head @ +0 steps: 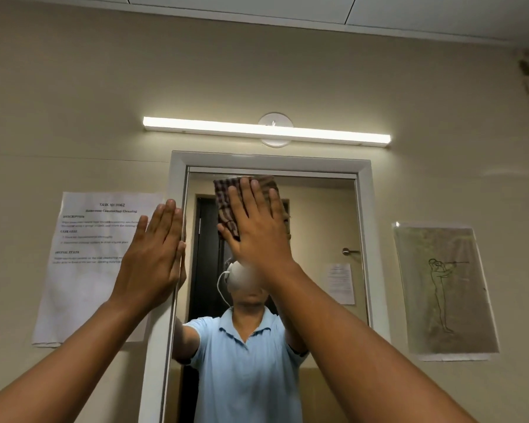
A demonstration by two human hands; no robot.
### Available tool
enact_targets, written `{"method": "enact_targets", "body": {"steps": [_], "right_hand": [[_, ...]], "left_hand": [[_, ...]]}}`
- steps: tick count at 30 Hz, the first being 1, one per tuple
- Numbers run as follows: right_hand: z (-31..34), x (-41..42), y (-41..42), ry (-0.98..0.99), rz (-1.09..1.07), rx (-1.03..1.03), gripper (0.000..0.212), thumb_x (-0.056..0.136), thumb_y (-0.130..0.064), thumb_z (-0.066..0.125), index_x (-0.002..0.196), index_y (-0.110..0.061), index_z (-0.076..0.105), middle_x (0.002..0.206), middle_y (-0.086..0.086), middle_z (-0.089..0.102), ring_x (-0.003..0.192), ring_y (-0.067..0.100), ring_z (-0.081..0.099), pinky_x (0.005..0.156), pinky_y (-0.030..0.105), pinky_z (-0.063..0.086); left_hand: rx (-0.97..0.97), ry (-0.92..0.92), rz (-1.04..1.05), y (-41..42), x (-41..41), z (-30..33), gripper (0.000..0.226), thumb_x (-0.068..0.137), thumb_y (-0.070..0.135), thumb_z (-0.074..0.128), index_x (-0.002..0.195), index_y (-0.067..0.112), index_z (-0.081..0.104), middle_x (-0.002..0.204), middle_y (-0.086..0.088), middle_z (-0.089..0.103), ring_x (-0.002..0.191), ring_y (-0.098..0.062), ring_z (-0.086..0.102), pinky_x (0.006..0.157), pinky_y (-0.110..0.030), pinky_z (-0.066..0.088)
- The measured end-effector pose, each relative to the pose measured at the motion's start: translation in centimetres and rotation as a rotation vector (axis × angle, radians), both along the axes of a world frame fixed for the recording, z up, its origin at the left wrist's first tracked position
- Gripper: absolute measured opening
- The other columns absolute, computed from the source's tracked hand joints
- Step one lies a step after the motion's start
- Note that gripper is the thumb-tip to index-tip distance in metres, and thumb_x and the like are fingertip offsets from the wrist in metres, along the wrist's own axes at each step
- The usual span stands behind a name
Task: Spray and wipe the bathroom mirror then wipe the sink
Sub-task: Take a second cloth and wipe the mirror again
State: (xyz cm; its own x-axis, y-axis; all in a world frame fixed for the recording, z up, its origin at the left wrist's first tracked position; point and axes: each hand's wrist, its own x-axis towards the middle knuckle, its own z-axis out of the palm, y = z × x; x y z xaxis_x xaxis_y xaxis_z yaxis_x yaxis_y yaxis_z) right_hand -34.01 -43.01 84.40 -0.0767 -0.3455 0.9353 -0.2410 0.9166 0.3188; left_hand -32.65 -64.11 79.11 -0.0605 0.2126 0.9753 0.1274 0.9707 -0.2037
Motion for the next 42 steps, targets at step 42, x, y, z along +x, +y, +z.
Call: {"method": "enact_targets", "body": {"steps": [42], "right_hand": [[-2.4, 0.6, -6.6, -0.053, 0.109, 0.076, 0.071, 0.100, -0.044, 0.034, 0.155, -0.012, 0.004, 0.164, 0.011, -0.003, 0.151, 0.022, -0.009, 0.121, 0.042, -0.011]], "left_hand": [[-0.003, -0.031, -0.092, -0.4, 0.2, -0.4, 0.065, 0.096, 0.021, 0.030, 0.156, 0.004, 0.010, 0.164, -0.015, 0.007, 0.153, -0.022, 0.004, 0.124, -0.045, 0.009]]}}
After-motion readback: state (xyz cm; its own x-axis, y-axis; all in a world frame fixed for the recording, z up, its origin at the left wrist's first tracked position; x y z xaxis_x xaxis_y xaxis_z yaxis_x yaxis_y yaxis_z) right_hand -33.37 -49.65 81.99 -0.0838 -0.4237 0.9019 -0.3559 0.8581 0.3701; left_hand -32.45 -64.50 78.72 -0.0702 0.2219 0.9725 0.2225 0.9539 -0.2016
